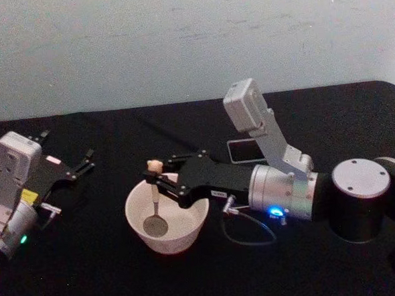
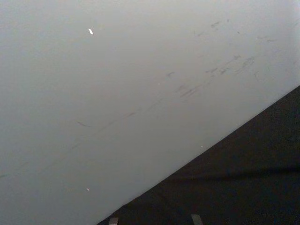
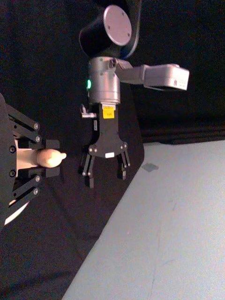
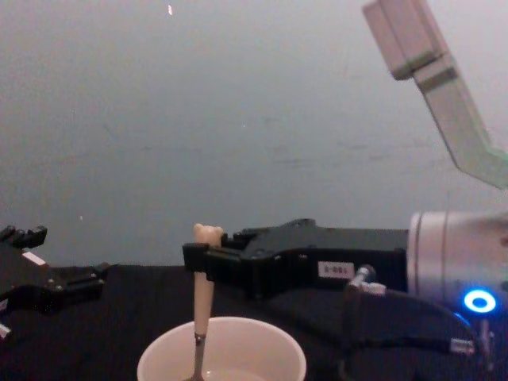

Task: Pick up the stirring spoon with one hand, stir inside the cup, then place it back in its original position.

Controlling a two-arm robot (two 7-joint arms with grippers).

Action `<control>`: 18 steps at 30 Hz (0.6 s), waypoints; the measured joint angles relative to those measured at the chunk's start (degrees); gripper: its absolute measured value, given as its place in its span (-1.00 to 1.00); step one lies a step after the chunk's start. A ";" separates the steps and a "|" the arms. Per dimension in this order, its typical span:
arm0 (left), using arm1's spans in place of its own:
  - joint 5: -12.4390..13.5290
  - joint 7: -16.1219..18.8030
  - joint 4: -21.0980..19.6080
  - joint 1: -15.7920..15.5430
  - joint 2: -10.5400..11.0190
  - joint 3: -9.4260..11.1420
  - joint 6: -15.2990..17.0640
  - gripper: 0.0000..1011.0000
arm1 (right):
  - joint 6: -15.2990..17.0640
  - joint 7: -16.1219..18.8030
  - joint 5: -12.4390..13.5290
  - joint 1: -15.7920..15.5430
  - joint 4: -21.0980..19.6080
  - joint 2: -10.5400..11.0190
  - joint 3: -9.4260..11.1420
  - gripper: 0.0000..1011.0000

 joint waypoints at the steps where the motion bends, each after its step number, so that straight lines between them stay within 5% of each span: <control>1: 0.00 0.00 0.00 0.00 0.00 0.00 0.00 0.98 | 0.00 -0.23 -0.20 0.52 0.68 -0.52 -0.22 -0.58; 18: 0.00 0.00 0.00 0.00 0.00 0.00 0.00 0.98 | -0.60 -3.20 -3.27 4.09 8.55 -4.51 0.44 -0.58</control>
